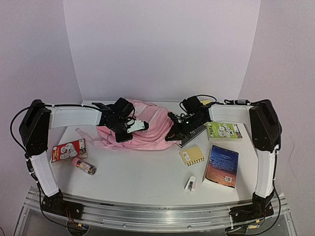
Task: Pack the student bag
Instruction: Unzip the student bag at the center of the board.
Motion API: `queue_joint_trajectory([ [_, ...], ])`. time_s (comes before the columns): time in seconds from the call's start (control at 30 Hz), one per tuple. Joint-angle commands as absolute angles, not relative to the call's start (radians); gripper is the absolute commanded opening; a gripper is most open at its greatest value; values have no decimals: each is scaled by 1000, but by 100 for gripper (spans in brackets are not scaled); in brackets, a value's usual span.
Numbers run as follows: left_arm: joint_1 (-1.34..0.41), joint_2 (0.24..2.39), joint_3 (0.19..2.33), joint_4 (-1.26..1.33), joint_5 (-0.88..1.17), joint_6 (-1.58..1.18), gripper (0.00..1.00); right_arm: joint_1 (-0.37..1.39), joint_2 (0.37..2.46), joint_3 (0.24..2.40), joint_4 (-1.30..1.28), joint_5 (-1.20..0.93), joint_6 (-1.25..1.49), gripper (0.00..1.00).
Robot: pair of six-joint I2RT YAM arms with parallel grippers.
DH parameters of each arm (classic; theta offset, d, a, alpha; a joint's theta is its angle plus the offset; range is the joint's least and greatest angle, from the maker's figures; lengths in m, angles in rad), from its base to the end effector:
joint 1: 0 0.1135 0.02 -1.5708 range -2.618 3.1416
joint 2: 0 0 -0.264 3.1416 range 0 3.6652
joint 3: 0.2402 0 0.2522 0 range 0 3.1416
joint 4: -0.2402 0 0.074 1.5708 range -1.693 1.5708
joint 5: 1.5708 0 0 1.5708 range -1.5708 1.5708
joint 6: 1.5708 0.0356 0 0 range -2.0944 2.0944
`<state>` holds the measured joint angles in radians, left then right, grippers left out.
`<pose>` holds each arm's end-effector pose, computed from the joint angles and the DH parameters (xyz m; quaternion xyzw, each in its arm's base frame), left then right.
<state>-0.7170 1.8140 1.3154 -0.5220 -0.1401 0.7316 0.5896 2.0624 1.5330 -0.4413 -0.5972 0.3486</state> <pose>0.2931 -0.2489 0.2122 0.6219 0.7316 0.0693 0.2705 0.3585 0.2639 0.1889 -0.1961 0.8960 0.3784 0.1249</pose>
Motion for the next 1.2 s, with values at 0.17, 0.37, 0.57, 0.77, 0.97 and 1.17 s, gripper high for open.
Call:
queue_joint_trajectory([
  [0.17,-695,1713,1328,-465,-165,693,0,590,2067,1656,-429,-726,362,0],
  [0.37,-696,1600,1312,-381,-149,596,0,592,2095,1767,-481,-729,352,0],
  [0.57,-695,1684,1375,-391,-138,439,0,578,2115,1825,-706,-569,285,0],
  [0.77,-695,1740,1361,-282,-102,276,0,534,2029,1665,-725,-503,242,0],
  [0.97,-696,1751,1406,-245,-94,-35,0,534,1982,1593,-723,-524,158,0],
  [1.17,-705,1808,1472,-344,-92,-170,0,566,1963,1571,-644,-561,138,0],
])
